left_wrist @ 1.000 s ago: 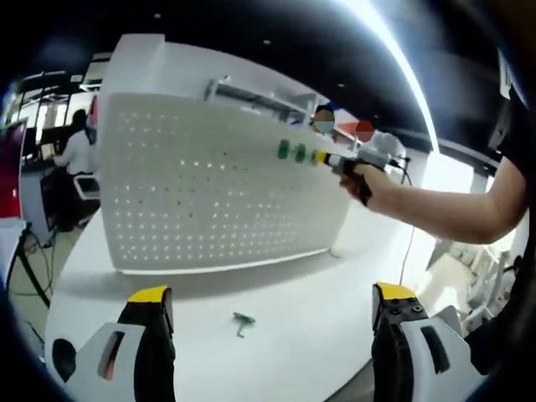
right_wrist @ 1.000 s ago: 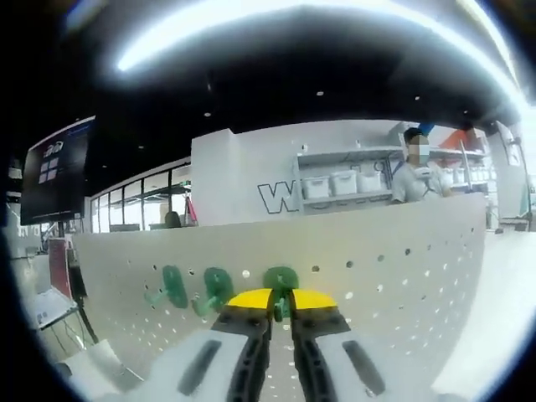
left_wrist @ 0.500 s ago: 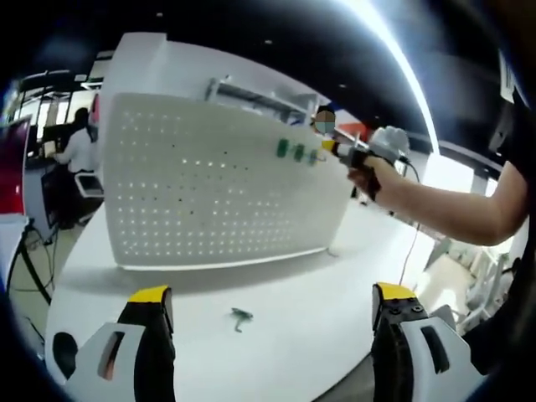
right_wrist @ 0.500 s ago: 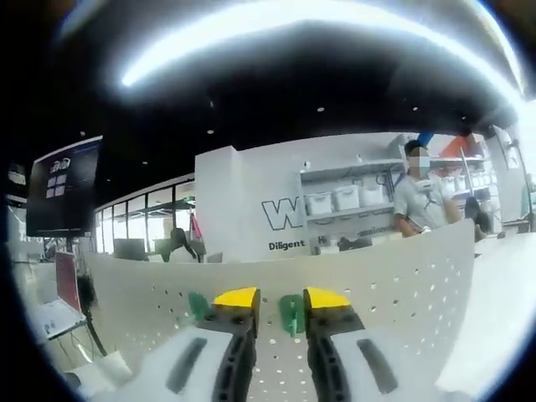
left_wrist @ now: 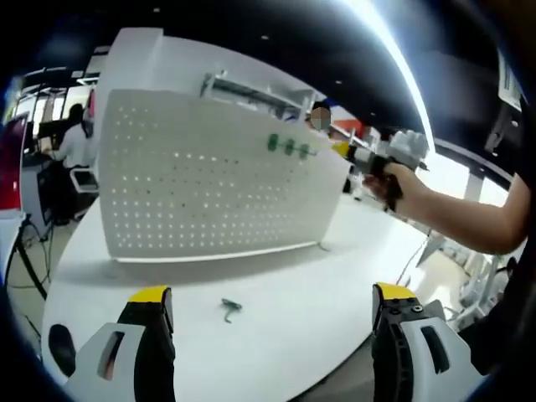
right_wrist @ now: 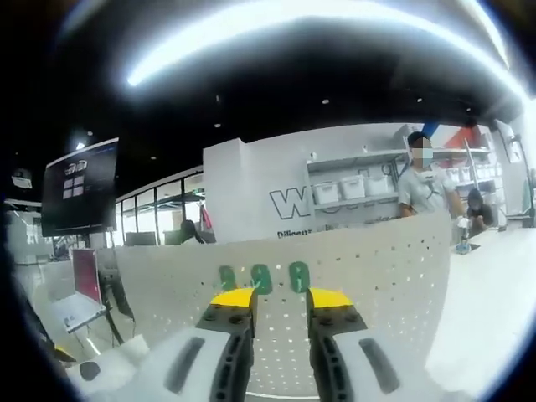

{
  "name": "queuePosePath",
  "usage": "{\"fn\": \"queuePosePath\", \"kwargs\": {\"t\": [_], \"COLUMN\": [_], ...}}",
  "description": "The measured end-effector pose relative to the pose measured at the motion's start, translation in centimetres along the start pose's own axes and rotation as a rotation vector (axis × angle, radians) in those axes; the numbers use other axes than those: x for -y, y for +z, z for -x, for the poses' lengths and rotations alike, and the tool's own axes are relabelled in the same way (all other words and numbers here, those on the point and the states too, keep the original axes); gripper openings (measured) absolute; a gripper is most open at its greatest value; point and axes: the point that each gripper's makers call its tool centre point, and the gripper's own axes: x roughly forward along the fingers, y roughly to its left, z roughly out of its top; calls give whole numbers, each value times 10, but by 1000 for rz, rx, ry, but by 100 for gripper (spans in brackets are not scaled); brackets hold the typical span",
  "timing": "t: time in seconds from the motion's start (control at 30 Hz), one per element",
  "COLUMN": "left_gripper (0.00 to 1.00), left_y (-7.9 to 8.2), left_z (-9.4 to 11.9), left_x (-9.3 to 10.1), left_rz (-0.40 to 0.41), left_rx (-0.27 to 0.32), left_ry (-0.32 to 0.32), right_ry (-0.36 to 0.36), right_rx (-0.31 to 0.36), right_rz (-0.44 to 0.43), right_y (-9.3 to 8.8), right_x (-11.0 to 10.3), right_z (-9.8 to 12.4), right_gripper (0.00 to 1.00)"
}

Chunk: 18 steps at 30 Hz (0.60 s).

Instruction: Insert the hook assembly into the mounting plate slot until the hook locks in place.

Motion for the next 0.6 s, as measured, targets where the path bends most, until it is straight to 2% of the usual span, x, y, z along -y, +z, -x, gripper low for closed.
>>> {"fn": "queuePosePath", "kwargs": {"t": [0.13, 0.27, 0.5, 0.6], "left_gripper": [100, 100, 100, 100], "left_y": [-2, -7, -12, -17], "left_z": [1, 4, 11, 13], "left_x": [3, 6, 8, 10], "left_rz": [7, -6, -18, -23], "left_rx": [-9, -25, -28, -38], "left_ry": [-7, -10, -5, -5], "right_ry": [45, 75, 167, 200], "right_rx": [-31, -53, -176, -247], "right_rz": [1, 56, 100, 62], "right_y": [-11, -19, -60, -81], "right_x": [-12, -24, -48, -59], "right_z": [19, 37, 69, 90], "right_gripper": [21, 22, 24, 25]}}
